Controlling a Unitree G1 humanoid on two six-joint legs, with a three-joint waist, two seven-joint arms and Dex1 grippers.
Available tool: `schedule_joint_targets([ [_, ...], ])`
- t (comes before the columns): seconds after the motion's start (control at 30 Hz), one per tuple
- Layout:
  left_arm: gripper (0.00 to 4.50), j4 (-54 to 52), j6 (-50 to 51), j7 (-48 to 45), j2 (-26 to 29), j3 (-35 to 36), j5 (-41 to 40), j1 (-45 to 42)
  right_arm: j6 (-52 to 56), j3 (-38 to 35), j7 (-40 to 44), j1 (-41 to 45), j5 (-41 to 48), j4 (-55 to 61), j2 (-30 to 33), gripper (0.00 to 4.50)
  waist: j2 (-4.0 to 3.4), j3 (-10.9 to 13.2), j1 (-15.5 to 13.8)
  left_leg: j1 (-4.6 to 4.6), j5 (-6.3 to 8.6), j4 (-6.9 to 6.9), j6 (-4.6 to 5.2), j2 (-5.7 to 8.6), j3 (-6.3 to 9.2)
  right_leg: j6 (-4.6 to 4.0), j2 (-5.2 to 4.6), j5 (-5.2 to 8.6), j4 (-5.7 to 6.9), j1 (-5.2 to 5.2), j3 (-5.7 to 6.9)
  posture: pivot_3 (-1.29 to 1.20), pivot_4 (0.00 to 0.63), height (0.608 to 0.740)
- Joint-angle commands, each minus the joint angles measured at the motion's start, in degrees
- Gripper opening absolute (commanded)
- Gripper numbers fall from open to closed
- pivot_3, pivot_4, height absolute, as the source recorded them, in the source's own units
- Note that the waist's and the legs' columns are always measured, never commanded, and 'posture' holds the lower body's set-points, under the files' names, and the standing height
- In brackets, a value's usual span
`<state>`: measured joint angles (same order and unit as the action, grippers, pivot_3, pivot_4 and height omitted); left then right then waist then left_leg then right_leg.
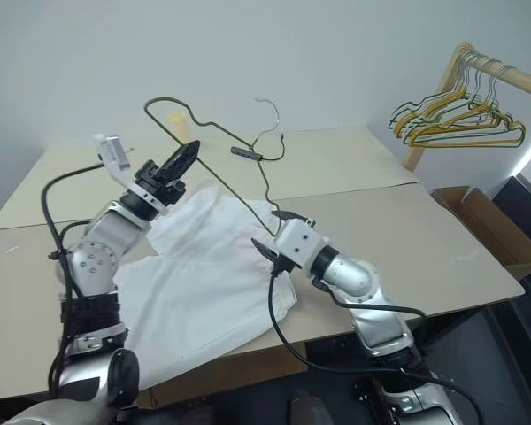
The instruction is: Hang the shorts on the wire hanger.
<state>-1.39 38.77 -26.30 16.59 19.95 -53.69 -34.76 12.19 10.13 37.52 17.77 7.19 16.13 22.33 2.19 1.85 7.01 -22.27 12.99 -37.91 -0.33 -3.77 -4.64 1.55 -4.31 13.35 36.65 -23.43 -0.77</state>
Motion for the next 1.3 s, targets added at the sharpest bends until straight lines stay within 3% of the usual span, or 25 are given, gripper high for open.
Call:
schedule_joint_targets([
  [0.03,0.00,-0.89,-1.23,-7.62,3.89,1.51,-1.97,-0.66,14.89,-7.77,6.55,2.47,16.31,5.99,4.24,3.52,0.02,0.01,-0.07,0.00,0.00,0.00,0.00,0.00,-0.01,0.00,-0.02,0.00,-0.01,0.01,0.00,-0.08,0.000,0.740],
  [0.17,0.00,1.30,4.73,-27.47,13.42,6.80,-12.63,-0.65,40.83,-13.28,22.24,9.64,36.49,-1.53,19.10,3.52,0.01,0.19,0.09,0.05,0.00,0.00,0.01,-0.02,-0.07,-0.02,-0.04,0.01,-0.03,0.02,0.01,-0.09,0.000,0.740],
  [0.27,0.00,2.42,6.32,-36.30,16.20,7.49,-16.10,-0.39,45.94,-12.75,26.23,13.29,40.63,-7.40,20.59,3.52,0.01,0.18,0.19,0.12,0.01,0.05,0.01,-0.12,-0.05,-0.16,0.03,0.14,0.00,0.01,0.08,-0.10,0.000,0.740],
  [0.37,0.00,4.31,7.30,-40.31,17.03,7.23,-17.47,-1.85,47.82,-8.26,29.22,17.17,39.31,-13.89,18.71,3.52,0.01,0.18,0.09,0.19,0.01,0.10,0.01,-0.14,0.01,0.11,0.07,0.35,0.05,0.07,0.12,-0.09,0.000,0.740],
  [0.57,0.00,4.69,5.09,-40.50,15.77,4.36,-14.26,-2.81,47.04,-5.48,29.79,21.29,39.44,-13.68,13.94,3.52,0.01,0.18,-0.19,-0.02,0.00,0.07,0.01,-0.09,0.01,0.22,0.03,0.30,0.04,-0.05,0.09,-0.07,0.000,0.740],
  [0.8,0.00,3.61,3.24,-40.31,14.88,3.39,-12.16,-1.75,47.12,-4.93,24.21,23.27,37.96,-10.87,10.18,3.52,0.01,0.18,-0.80,-0.62,0.00,0.05,0.01,-0.09,-0.03,-0.05,0.04,0.11,0.13,-0.74,0.04,-0.07,0.000,0.740],
  [1.3,0.00,2.44,1.39,-39.92,12.95,2.94,-11.22,-0.49,47.36,-3.32,19.72,22.70,36.76,-7.53,8.07,3.52,0.01,0.18,-1.38,-0.62,0.00,0.04,0.01,-0.09,-0.06,-0.08,0.04,0.09,0.13,-0.74,0.03,-0.08,0.000,0.740],
])
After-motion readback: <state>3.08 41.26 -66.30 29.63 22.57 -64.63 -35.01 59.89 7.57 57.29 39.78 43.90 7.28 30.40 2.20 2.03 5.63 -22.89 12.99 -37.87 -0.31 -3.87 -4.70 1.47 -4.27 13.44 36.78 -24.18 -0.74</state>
